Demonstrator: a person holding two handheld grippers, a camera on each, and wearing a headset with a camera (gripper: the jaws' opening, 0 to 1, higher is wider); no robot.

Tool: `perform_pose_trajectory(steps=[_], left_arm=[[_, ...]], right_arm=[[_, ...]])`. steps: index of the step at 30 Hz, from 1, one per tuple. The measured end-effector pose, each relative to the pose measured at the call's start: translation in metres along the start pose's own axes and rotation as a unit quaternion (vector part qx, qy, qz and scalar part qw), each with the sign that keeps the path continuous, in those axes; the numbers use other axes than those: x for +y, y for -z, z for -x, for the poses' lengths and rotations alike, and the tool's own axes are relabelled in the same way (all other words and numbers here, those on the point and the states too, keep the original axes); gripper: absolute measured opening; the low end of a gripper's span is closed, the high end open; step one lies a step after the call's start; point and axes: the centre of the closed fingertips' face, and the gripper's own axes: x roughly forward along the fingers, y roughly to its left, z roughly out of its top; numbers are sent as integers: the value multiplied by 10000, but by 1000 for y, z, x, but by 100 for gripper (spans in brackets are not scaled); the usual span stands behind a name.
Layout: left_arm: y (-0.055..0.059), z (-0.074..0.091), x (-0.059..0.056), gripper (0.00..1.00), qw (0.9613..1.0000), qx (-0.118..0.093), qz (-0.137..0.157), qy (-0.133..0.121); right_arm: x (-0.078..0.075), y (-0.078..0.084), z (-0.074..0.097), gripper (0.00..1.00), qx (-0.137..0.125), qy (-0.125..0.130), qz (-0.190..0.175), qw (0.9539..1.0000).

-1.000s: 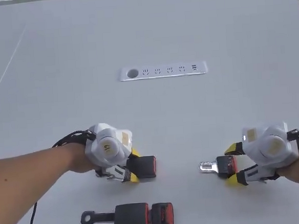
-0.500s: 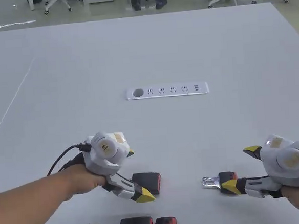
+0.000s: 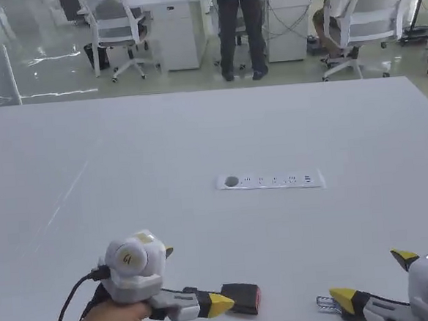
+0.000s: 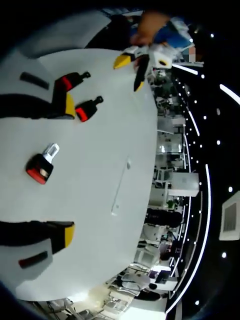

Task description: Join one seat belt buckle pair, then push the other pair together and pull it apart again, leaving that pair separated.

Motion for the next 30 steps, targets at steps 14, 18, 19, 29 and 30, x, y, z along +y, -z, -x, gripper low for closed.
perform_pose_trajectory(steps=[14,18,19,29,30], left_arm=[[28,79,-6,100,9966,-492,498,-442],[35,92,-10,100,9962,-542,529,-440],[36,95,-12,100,9959,-568,565,-414],[45,123,-16,100,9942,-773,619,-415],[46,124,-16,100,9943,-781,603,-411]], right_arm=[[32,-3,62,89,-412,186,28,9990],[38,7,75,90,-415,269,-66,9988],[39,10,80,90,-411,306,-77,9987],[46,23,110,91,-455,583,-193,9971],[46,24,112,91,-455,604,-240,9968]])
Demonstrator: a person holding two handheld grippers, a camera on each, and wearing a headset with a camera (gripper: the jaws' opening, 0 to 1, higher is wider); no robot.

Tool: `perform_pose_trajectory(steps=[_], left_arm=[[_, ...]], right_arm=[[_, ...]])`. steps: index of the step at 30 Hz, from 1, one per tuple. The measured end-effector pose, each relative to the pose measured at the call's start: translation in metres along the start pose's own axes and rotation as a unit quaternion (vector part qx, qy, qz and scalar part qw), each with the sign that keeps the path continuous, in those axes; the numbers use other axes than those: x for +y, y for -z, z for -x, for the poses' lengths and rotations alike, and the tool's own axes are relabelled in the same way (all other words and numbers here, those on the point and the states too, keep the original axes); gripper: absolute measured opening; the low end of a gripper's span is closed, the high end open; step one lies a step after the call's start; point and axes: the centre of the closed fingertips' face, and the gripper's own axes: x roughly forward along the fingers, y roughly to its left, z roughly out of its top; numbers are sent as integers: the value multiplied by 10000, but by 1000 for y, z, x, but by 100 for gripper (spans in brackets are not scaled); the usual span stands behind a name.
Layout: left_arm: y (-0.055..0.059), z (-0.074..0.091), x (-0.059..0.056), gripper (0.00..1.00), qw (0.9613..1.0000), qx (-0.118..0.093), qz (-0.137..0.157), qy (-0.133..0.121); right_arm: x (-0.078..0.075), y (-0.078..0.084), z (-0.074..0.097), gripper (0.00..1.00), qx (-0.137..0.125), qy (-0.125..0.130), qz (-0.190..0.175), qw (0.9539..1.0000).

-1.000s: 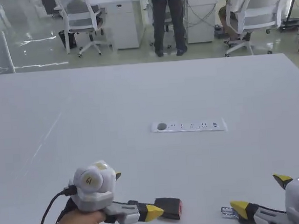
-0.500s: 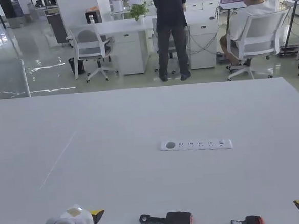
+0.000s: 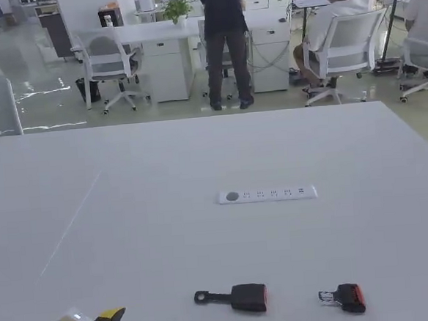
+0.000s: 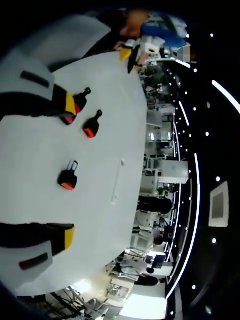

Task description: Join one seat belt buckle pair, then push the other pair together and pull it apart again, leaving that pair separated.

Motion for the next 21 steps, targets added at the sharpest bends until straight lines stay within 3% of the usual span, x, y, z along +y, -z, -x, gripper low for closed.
perform_pose_trajectory(steps=[8,11,14,21], left_arm=[[5,9,-3,100,9999,-5,-74,74],[8,9,2,100,9999,25,-107,83],[13,9,2,100,9998,79,-107,127],[19,10,4,100,9997,138,-58,178]], right_arm=[[9,14,9,90,123,19,-87,9999],[12,20,9,90,192,1,-104,9998],[22,29,6,92,373,-158,-27,9992],[30,29,3,93,390,-236,-9,9990]])
